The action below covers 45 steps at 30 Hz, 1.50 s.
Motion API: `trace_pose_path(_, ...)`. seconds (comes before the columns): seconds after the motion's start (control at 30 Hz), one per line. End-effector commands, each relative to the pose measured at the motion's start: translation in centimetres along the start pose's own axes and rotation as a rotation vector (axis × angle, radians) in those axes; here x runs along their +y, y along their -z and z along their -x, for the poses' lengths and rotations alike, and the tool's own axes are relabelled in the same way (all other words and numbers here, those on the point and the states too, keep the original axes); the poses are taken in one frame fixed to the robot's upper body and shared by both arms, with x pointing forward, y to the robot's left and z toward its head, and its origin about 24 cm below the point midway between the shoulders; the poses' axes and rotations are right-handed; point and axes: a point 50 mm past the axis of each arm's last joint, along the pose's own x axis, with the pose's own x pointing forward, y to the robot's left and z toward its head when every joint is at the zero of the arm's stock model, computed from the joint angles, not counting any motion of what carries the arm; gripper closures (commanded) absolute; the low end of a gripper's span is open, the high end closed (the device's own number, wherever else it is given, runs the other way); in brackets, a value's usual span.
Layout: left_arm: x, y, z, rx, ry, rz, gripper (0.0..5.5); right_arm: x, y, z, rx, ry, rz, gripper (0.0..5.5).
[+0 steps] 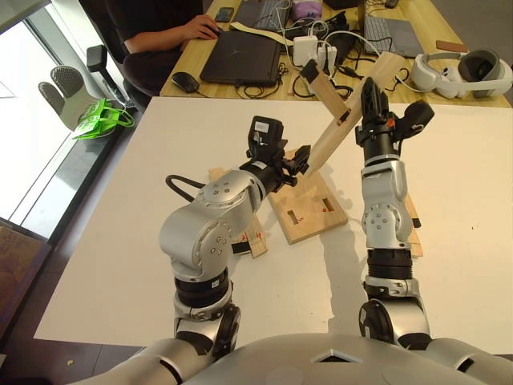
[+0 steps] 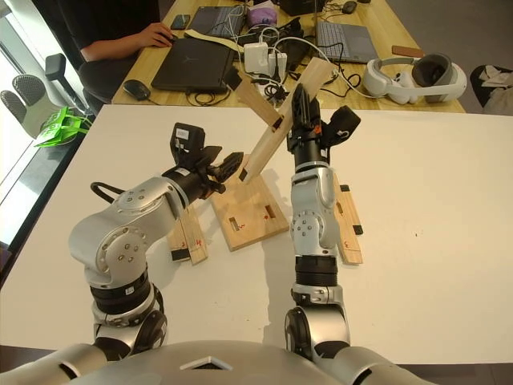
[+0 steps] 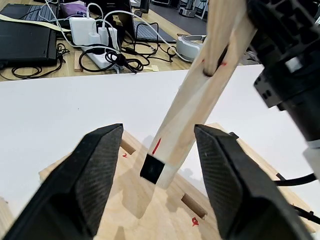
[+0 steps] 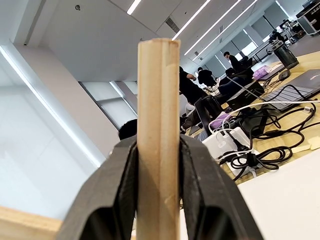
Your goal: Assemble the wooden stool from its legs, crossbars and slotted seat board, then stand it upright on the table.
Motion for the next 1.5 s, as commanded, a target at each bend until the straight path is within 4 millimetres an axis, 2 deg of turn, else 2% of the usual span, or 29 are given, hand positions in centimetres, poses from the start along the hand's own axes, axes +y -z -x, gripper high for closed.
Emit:
trace_pose_path(0.03, -0.1, -0.1, -0.2, 0.007, -0.010, -0.055, 2.21, 3.4, 1.2, -1.0, -0.017, -0.068, -0.125, 4.48)
trace_pose_path(0.33, -0.9, 1.1, -1.2, 0.074, 0.020, -0.205, 2.21, 4.8, 1.2, -1.3, -0.001, -0.072, -0.239, 4.48)
trace_pose_path(0.47, -0.4, 1.4, -1.4, 0.084, -0.010, -0.219, 2.21, 5.7, 1.0, -0.8, 0.018, -0.077, -0.311, 4.48)
trace_pose_path(0.57, 0.2, 1.5, -1.3, 0.093, -0.034, -0.231, 2.21, 5.8, 0.1, -0.1, 0.034, -0.087, -0.347, 4.48)
trace_pose_path(0.7, 0.7, 1.8, -1.0, 0.098, -0.059, -0.236, 2.21, 4.9, -1.8, 0.7, 0.087, -0.124, -0.340, 4.48)
trace_pose_path(0.97, 1.5, 2.0, -0.3, 0.095, -0.105, -0.231, 2.21, 0.9, -6.1, 2.9, 0.285, -0.233, -0.194, 4.48)
trace_pose_path(1.17, 1.7, 2.1, -0.1, 0.096, -0.120, -0.231, 2.21, 0.6, -7.0, 4.0, 0.420, -0.337, -0.223, 4.48)
trace_pose_path(1.5, 2.0, 2.3, 0.3, 0.094, -0.147, -0.222, 2.21, 0.0, -8.4, 5.1, 0.532, -0.434, -0.267, 4.48)
